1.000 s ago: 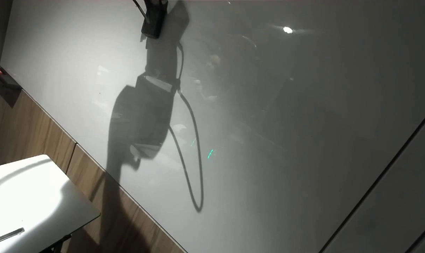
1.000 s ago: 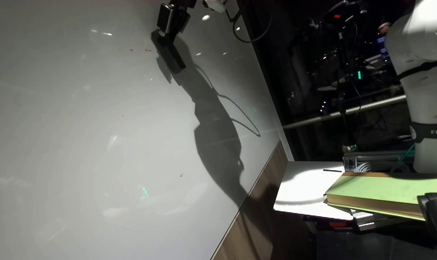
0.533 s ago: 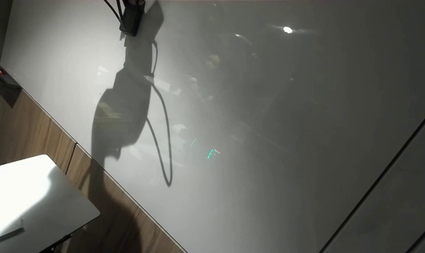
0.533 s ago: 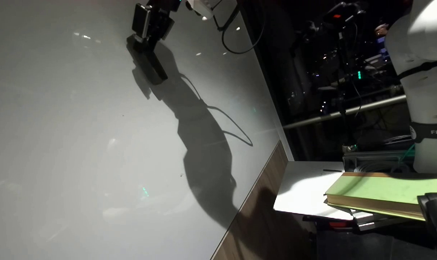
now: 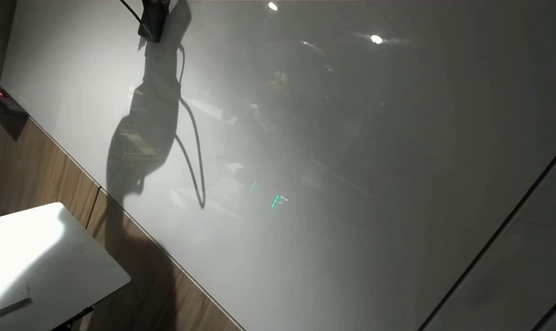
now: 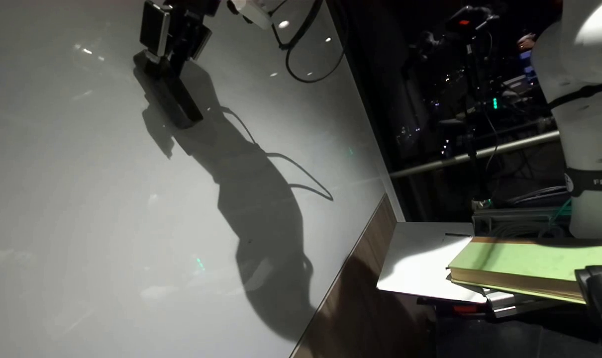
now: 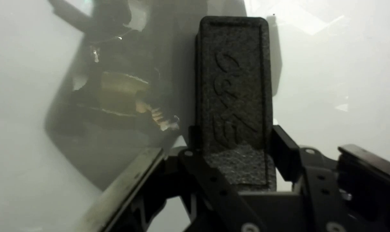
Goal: Use the duster to erase the writings on the whiteboard
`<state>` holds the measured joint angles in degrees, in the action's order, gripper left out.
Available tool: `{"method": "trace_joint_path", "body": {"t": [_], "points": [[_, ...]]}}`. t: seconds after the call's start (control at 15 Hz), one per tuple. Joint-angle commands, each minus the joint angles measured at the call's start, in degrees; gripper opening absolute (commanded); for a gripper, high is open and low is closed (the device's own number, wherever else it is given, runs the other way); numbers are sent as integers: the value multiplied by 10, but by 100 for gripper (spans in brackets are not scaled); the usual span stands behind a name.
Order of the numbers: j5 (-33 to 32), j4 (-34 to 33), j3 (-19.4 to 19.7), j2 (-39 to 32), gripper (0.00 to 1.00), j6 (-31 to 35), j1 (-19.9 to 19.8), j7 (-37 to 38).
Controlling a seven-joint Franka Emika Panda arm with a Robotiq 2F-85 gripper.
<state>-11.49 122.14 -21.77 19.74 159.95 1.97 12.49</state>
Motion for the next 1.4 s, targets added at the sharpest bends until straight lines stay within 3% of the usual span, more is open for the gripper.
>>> {"method": "trace_joint_path", "body": {"t": [0.0,0.27,0.33,1.07,1.33], "points": [[-36,-29,-7,-39,30,27,-33,7],[-63,-21,15,-52,30,46,-59,-12],[-64,-13,30,-33,30,34,-46,-14],[-71,34,80,13,30,20,-91,-18],[-53,94,109,22,30,13,-80,-45]]}}
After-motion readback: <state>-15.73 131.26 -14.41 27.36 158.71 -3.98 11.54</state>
